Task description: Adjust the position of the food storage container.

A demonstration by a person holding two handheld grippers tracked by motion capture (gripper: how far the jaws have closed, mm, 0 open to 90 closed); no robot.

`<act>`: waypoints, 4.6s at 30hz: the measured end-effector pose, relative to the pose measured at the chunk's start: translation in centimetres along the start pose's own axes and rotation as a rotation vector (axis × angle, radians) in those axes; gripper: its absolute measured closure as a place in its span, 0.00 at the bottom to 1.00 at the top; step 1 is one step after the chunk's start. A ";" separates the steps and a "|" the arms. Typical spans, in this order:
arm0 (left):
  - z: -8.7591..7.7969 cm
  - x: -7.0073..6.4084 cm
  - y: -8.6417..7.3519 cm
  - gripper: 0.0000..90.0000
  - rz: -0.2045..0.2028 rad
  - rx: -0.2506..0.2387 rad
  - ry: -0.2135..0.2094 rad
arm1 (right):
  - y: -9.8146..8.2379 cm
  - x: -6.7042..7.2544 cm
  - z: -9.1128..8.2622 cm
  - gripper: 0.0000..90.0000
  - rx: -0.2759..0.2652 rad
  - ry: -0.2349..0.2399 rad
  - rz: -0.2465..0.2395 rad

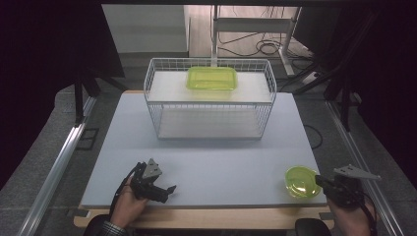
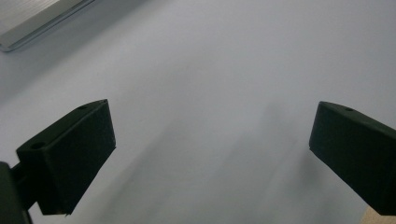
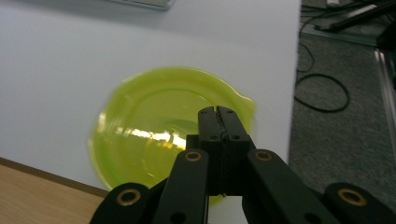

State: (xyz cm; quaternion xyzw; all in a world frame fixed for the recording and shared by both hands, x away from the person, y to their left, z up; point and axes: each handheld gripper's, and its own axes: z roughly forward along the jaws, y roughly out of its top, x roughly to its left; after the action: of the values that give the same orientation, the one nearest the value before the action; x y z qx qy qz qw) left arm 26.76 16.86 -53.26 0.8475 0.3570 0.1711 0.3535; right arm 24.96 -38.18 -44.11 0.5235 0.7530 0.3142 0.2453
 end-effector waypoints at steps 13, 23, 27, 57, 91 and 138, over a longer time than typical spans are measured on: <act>0.1 -0.1 0.0 0.01 0.006 0.009 0.006 | -1.7 -2.3 1.2 0.99 0.042 -0.066 0.047; 0.1 -0.1 0.0 0.01 0.009 0.015 0.010 | -1.8 -1.4 1.9 0.99 0.052 -0.021 0.063; 0.1 -0.1 0.0 0.01 0.010 0.015 0.010 | -1.6 -0.7 2.1 0.99 0.057 -0.005 0.057; 0.2 -0.3 0.0 0.01 0.021 0.023 0.012 | -2.0 3.8 5.4 0.99 0.152 0.227 0.053; 0.3 -0.4 0.0 0.01 0.034 0.030 0.014 | -0.9 8.4 8.1 0.97 0.221 0.351 0.034; -0.4 -0.3 0.4 0.03 -0.048 0.007 -0.054 | 5.3 14.0 13.0 0.73 0.084 0.442 -0.238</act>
State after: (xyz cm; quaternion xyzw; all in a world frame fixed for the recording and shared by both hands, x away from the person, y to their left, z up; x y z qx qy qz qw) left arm 26.52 16.58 -52.69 0.8441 0.3684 0.1385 0.3641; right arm 32.79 -20.81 -49.64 0.3595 0.8570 0.3586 0.0878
